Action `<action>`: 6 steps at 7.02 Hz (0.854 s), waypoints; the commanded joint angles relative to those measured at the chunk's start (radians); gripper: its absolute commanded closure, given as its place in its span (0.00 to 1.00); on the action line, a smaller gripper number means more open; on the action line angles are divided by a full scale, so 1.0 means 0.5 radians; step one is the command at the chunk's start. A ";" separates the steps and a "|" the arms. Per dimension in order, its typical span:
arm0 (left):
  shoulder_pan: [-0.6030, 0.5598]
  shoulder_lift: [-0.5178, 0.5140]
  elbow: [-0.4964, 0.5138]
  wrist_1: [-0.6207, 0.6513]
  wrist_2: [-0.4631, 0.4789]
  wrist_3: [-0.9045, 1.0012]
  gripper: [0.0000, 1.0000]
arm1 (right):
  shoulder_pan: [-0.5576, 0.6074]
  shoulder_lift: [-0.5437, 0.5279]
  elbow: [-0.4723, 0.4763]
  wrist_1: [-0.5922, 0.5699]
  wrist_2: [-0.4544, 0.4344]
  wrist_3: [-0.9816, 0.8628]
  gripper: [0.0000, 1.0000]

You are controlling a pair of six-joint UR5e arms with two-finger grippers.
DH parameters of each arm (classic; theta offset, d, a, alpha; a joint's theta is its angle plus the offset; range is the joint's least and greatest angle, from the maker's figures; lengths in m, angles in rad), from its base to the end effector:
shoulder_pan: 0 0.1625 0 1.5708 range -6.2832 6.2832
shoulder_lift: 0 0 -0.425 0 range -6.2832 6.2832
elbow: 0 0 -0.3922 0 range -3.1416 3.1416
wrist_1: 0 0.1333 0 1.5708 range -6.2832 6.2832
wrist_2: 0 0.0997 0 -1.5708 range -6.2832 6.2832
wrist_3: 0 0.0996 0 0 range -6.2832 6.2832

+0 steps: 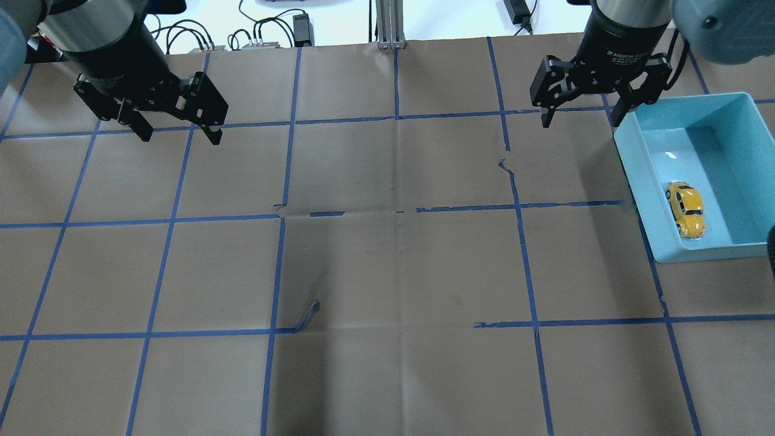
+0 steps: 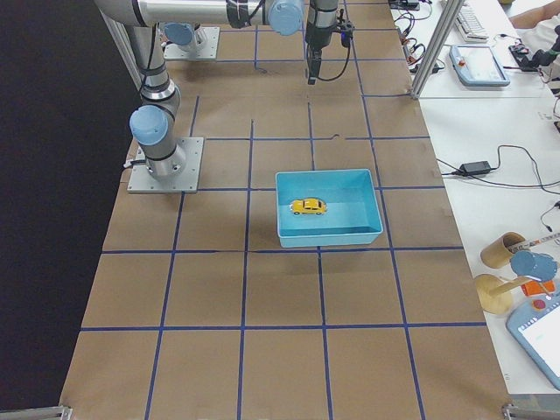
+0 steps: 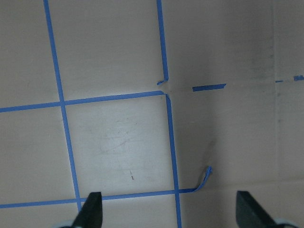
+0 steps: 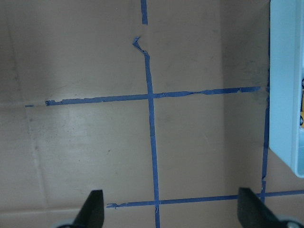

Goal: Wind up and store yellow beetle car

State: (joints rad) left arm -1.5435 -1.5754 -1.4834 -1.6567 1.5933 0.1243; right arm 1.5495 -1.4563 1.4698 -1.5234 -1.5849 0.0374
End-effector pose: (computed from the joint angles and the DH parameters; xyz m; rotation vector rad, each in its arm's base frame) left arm -0.1176 -0.4956 0.5200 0.1513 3.1157 0.0075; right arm 0.1205 -0.5369 0.4739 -0.0911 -3.1242 -0.0950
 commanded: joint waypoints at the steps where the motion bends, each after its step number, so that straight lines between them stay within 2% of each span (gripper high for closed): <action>1: -0.002 -0.003 0.003 0.003 -0.002 0.000 0.00 | 0.015 0.010 -0.003 0.000 0.098 0.054 0.00; 6: -0.003 0.000 0.000 0.003 -0.002 0.000 0.00 | 0.033 0.007 0.003 0.000 0.077 0.036 0.00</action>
State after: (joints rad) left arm -1.5443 -1.5755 -1.4833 -1.6548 1.5923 0.1243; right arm 1.5656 -1.4538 1.4715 -1.5188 -1.5436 0.0590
